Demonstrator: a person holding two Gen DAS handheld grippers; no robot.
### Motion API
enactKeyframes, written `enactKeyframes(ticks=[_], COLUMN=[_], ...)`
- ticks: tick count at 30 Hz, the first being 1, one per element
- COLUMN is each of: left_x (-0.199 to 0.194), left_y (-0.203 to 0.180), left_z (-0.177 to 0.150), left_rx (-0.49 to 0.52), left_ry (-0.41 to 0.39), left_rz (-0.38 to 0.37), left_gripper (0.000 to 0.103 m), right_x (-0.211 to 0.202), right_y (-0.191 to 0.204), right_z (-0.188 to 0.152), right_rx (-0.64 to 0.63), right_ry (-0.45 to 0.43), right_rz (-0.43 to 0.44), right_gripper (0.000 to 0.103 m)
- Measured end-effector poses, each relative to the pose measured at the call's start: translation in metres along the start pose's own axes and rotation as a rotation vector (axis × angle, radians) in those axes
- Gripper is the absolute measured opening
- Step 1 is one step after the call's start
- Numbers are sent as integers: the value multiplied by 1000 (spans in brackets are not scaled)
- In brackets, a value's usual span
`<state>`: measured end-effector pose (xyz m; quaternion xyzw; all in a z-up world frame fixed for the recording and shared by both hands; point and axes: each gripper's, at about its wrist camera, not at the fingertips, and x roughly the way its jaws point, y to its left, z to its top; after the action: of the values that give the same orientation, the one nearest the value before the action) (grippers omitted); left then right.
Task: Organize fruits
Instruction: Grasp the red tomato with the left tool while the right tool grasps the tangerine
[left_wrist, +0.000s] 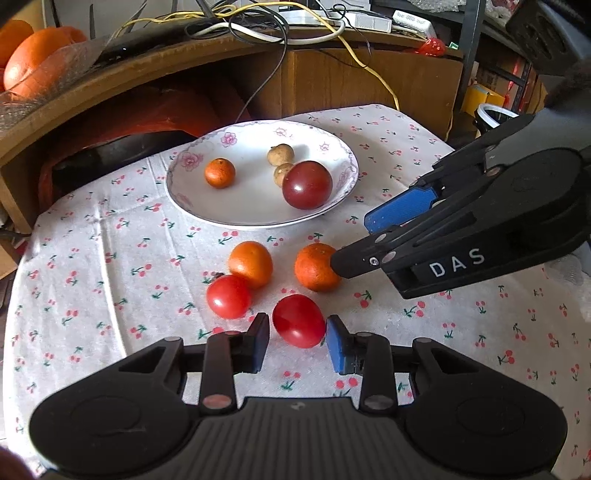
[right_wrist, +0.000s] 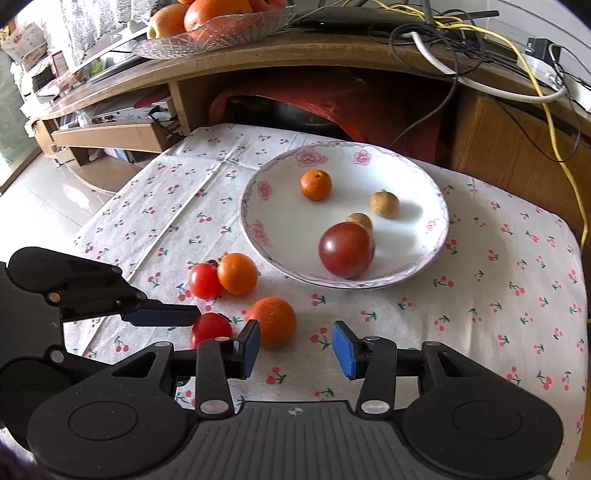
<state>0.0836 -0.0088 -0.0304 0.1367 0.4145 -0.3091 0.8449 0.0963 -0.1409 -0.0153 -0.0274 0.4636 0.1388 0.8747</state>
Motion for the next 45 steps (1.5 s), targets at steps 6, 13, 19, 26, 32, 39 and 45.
enactKeyframes(ticks=[6, 13, 19, 26, 32, 39, 45], left_x=[-8, -6, -2, 1, 2, 10, 14], left_y=[8, 8, 7, 4, 0, 0, -1], left_z=[-5, -5, -4, -2, 1, 1, 1], left_rx=[-12, -17, -19, -17, -17, -16, -15], left_ry=[3, -2, -6, -10, -25, -8, -15], left_rz=[2, -8, -21, -22, -29, -12, -3], left_gripper=[42, 42, 42, 42, 42, 42, 42], right_x=[11, 24, 29, 27, 21, 17, 17], right_y=[5, 9, 11, 8, 3, 0, -2], right_z=[0, 3, 4, 3, -1, -6, -7], right_rx=[-2, 11, 7, 13, 14, -14, -8], right_ry=[29, 45, 47, 55, 60, 59, 63], right_rz=[21, 39, 27, 21, 3, -21, -12], right_gripper=[40, 40, 38, 29, 28, 29, 30])
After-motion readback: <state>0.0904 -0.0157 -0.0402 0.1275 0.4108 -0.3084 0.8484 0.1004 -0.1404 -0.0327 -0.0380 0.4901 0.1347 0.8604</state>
